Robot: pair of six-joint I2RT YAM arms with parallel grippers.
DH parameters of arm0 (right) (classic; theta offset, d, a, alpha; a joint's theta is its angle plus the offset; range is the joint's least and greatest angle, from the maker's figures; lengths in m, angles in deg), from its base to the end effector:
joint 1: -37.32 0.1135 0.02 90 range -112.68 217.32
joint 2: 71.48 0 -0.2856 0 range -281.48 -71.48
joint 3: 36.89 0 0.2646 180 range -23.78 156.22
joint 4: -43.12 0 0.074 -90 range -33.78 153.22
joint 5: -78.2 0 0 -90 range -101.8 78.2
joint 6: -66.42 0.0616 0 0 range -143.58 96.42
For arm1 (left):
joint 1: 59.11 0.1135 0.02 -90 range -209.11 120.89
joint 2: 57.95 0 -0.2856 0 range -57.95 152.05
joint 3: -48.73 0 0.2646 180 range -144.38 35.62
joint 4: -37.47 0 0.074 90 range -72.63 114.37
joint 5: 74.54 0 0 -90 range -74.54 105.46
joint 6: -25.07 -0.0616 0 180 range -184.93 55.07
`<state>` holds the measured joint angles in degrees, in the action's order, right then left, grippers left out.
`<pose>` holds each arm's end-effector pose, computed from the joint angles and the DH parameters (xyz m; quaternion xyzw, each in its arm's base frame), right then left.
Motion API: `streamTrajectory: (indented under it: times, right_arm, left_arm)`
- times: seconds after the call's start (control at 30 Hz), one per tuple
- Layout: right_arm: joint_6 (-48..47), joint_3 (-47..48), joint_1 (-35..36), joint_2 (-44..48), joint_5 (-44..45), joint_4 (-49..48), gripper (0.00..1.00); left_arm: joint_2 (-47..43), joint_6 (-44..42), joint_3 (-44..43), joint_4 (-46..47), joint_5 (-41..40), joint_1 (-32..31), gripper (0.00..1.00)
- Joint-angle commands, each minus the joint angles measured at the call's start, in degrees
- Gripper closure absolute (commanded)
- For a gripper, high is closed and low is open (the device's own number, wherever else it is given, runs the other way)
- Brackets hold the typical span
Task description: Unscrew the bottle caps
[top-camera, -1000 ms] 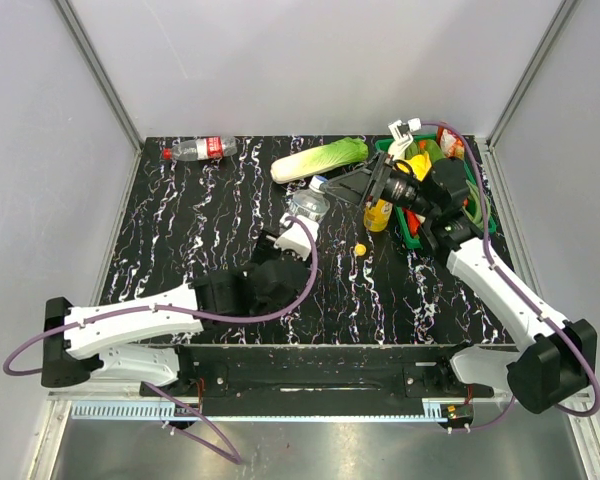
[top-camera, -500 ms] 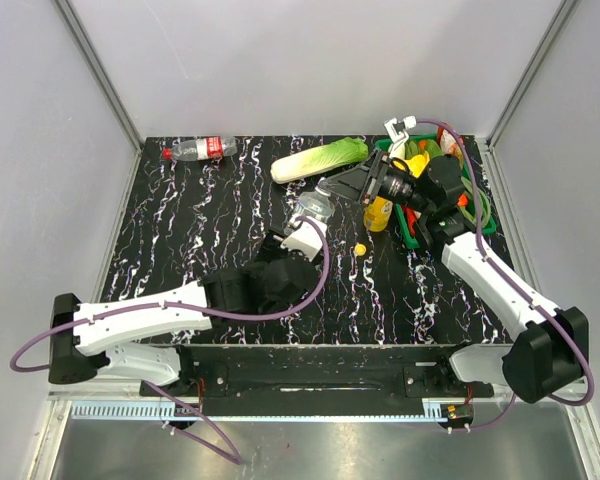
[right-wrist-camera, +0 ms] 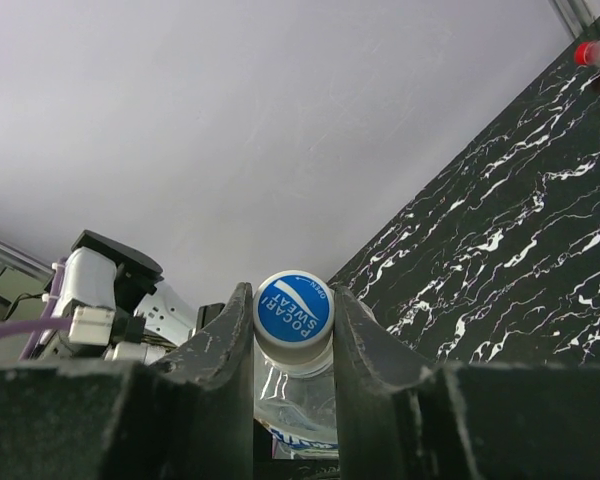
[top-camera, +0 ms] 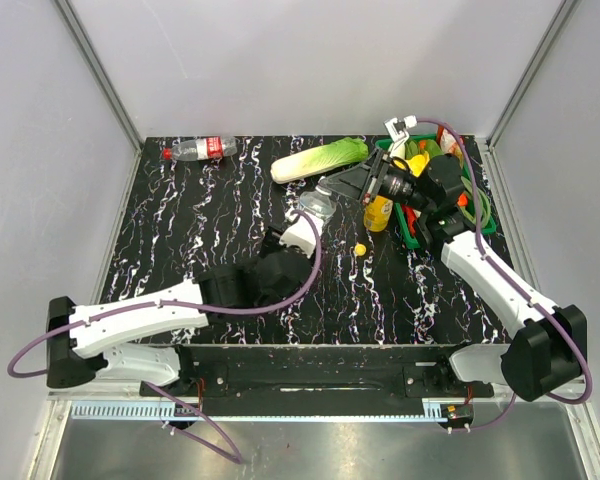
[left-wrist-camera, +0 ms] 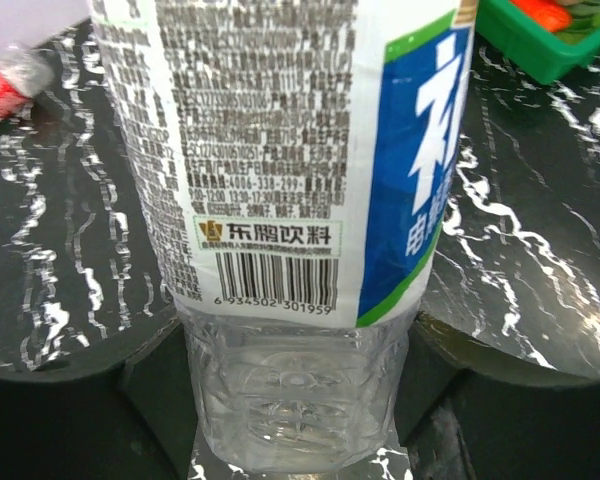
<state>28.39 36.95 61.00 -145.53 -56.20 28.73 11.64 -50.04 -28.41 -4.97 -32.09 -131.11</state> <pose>0.2762 0.1682 0.4160 -0.1500 0.6245 0.6314 0.4346 0.1290 -0.2499 0.3498 0.2240 0.8018 -0.0316 0.5531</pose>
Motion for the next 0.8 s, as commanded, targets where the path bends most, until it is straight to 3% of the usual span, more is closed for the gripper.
streamTrajectory:
  times: [0.0, 0.3, 0.5, 0.7, 0.77]
  right_arm:
    - [-1.16, 0.18, 0.66, 1.70, -2.27, -3.10, 1.00]
    - [-4.33, -1.31, 0.66, 4.52, -4.20, -6.17, 1.00]
    - [-3.80, -3.07, 0.66, 6.10, -7.45, -12.76, 1.00]
    - [-3.54, -4.21, 0.66, 7.50, -8.77, -16.54, 1.00]
    - [-3.63, -4.48, 0.66, 8.21, -8.34, -16.81, 1.00]
  left_arm:
    - [-4.71, -0.66, 3.20, 5.78, 16.58, 3.79, 0.99]
    - [-16.05, 1.10, 13.84, 18.87, 53.66, 16.01, 0.99]
    - [-20.09, 3.38, 18.49, 29.15, 78.54, 20.67, 0.99]
    - [-20.80, 8.74, 21.40, 40.93, 95.07, 22.70, 0.99]
    - [-20.28, 9.80, 21.67, 42.44, 96.85, 23.05, 0.99]
